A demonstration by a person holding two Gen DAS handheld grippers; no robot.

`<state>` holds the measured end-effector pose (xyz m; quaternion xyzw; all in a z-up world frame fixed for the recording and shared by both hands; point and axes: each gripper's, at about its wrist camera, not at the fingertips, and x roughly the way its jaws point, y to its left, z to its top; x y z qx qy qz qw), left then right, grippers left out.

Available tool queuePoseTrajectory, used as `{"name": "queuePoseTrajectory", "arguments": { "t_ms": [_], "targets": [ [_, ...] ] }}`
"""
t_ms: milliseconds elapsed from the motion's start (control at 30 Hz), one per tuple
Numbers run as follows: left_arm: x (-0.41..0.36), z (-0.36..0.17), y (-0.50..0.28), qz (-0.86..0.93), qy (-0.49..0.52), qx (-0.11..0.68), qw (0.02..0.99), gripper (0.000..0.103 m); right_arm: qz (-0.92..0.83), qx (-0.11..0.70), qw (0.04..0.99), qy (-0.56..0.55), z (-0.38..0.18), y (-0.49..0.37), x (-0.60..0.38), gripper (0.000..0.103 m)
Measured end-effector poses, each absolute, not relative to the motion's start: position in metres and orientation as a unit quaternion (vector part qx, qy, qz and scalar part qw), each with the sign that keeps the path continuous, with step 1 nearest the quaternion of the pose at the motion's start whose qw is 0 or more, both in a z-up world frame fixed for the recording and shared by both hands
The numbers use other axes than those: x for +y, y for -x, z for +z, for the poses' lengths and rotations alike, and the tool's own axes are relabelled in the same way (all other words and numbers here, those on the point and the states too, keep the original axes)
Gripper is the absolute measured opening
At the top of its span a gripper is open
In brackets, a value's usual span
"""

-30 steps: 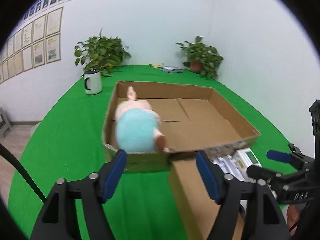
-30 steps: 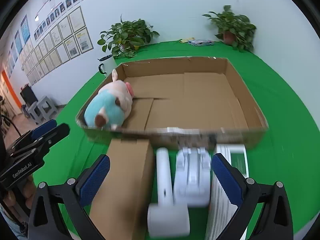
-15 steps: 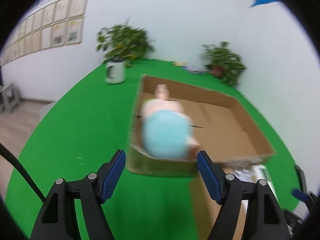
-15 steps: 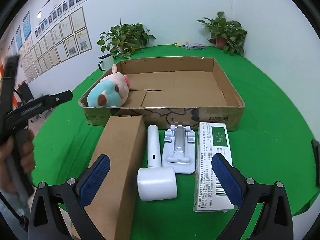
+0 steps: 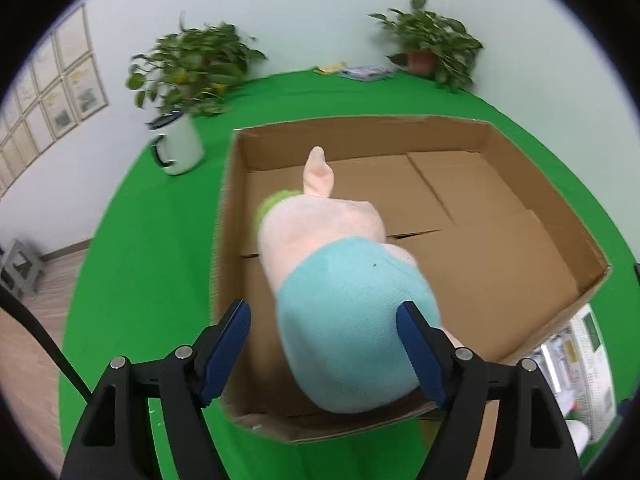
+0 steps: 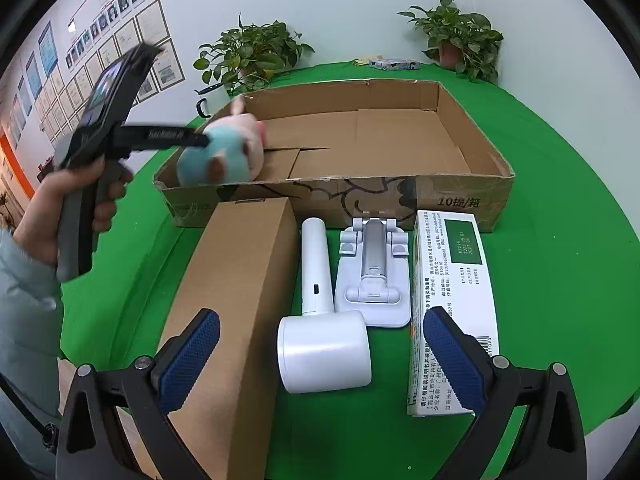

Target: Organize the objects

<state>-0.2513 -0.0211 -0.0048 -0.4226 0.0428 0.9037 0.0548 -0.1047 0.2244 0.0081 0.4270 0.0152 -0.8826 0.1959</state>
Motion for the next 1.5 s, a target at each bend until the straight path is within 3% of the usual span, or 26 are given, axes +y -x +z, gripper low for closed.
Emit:
{"name": "queuePoseTrajectory", "arguments": {
  "t_ms": [367, 533, 567, 600, 733, 900, 1000, 1133, 1367, 1500],
  "targets": [
    [-0.017, -0.003, 0.243, 0.894, 0.442, 0.004, 0.078, 0.076, -0.871, -0.006, 0.215, -0.442, -0.004, 0.115, 0.229, 0.102],
    [-0.008, -0.013, 0.254, 0.886, 0.459, 0.036, 0.047, 0.076, -0.866, -0.019, 0.226, -0.445, -0.006, 0.117, 0.230, 0.102],
    [-0.008, -0.018, 0.257, 0.884, 0.465, 0.043, 0.032, 0.073, -0.866, -0.018, 0.228, -0.445, -0.006, 0.117, 0.230, 0.102],
    [-0.009, -0.019, 0.257, 0.884, 0.464, 0.050, 0.019, 0.062, -0.866, -0.017, 0.230, -0.444, -0.006, 0.116, 0.229, 0.102],
    [-0.016, -0.014, 0.252, 0.890, 0.453, 0.052, 0.009, 0.045, -0.863, -0.021, 0.236, -0.446, -0.007, 0.115, 0.229, 0.102],
    [-0.011, -0.006, 0.242, 0.898, 0.427, 0.107, -0.007, 0.034, -0.860, -0.034, 0.236, -0.451, -0.008, 0.114, 0.232, 0.102],
    [0.001, -0.018, 0.240, 0.892, 0.419, 0.168, -0.012, 0.036, -0.861, -0.032, 0.238, -0.448, -0.007, 0.111, 0.231, 0.102],
    [0.019, -0.029, 0.231, 0.887, 0.395, 0.237, -0.025, 0.053, -0.859, -0.028, 0.242, -0.450, -0.007, 0.108, 0.228, 0.102],
    [0.008, 0.001, 0.208, 0.909, 0.385, 0.157, 0.010, 0.061, -0.861, -0.023, 0.245, -0.446, 0.000, 0.099, 0.228, 0.102],
    [-0.013, 0.026, 0.171, 0.929, 0.361, 0.064, 0.054, 0.075, -0.857, -0.024, 0.263, -0.442, 0.004, 0.089, 0.227, 0.102]
  ]
}}
